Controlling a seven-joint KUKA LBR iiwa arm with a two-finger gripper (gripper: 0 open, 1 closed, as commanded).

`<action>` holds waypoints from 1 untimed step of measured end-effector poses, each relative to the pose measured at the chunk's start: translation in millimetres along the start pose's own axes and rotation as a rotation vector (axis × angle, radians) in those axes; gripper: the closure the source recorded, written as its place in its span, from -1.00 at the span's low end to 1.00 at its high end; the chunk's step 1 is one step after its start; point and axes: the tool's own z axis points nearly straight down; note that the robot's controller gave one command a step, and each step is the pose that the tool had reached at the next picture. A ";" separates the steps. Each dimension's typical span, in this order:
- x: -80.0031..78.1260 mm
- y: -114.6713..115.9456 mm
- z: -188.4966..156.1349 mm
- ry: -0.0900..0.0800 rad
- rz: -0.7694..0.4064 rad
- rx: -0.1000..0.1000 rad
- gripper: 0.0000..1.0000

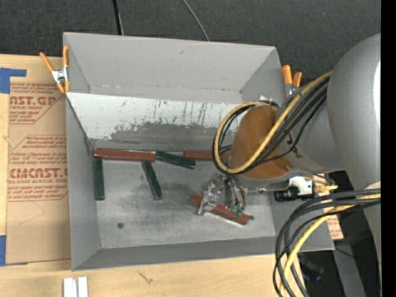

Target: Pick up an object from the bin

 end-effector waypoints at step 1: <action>1.4 -0.5 -2.9 0.007 0.000 0.003 1.00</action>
Offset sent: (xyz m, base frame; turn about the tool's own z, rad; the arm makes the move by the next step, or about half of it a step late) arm -0.0001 0.0000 0.0800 -0.0001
